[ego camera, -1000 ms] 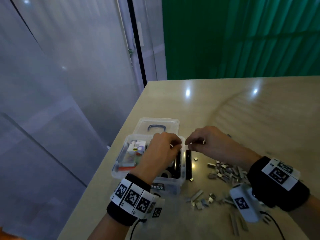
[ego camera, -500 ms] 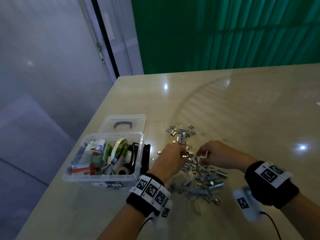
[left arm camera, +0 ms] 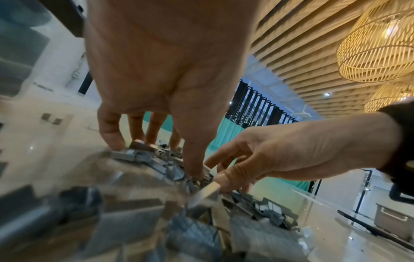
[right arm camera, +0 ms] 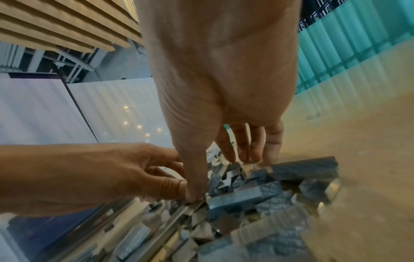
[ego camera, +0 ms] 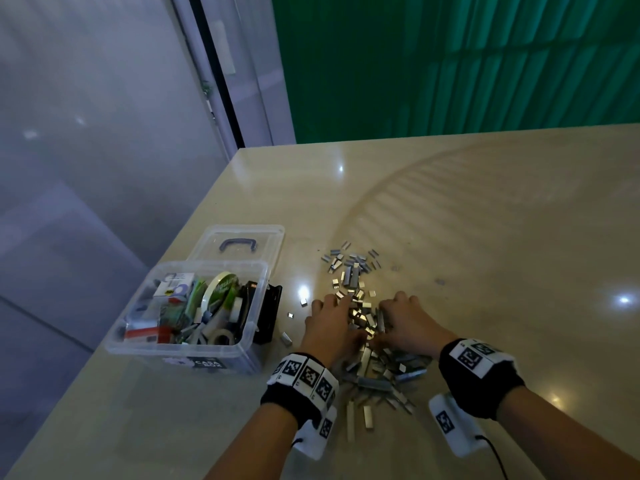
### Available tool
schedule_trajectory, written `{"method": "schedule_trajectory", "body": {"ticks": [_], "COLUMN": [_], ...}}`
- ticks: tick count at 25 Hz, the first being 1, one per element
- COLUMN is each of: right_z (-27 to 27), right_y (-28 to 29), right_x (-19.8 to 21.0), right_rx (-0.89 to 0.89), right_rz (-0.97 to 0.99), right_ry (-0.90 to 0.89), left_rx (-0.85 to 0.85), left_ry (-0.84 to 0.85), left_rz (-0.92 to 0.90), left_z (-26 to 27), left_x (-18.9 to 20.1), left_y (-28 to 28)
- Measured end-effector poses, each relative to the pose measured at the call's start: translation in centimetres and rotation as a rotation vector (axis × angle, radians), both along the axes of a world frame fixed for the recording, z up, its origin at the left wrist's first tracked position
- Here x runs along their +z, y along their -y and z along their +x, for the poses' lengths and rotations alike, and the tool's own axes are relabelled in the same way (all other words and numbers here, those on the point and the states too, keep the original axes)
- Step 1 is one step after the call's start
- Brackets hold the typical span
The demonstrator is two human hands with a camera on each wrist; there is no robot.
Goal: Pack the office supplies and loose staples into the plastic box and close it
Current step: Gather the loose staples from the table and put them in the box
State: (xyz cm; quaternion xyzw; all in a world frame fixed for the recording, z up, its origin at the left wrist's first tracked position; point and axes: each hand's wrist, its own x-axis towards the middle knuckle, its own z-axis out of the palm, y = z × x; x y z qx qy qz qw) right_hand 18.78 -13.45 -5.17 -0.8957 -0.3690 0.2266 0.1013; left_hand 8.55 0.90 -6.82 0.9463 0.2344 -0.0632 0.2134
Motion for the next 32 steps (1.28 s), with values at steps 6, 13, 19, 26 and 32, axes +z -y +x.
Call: {"method": "schedule_trajectory", "body": {"ticks": [6,13,19,26,32], "right_z": [0.6,1.4,2.2,1.9,1.2], "right_y": [-0.3,0.3,1.0,0.9,-0.5], "right_x": [-0.1,-0.6,-0.3,1.2,3.7], "right_rx": [-0.002,-0.046,-0.063,-0.100,-0.111], "right_rz": [0.116,0.262,0.310,0.426,0.581], "right_ry": [-0.047,-0.111,-0.136,-0.149,-0.184], "left_rx": [0.048,0.027,0.051,0.025,0.023], "left_ry": [0.039,0.073,0.164,0.187,0.371], "left_rz": [-0.116,-0.161,-0.155,-0.122,-0.187], "left_z": [1.1,0.8,-0.1,-0.5,-1.1], "left_x": [-0.5,-0.6,-0.6,0.4,3.1], "left_y": [-0.3,-1.1,-1.5,-1.6,-1.7]}}
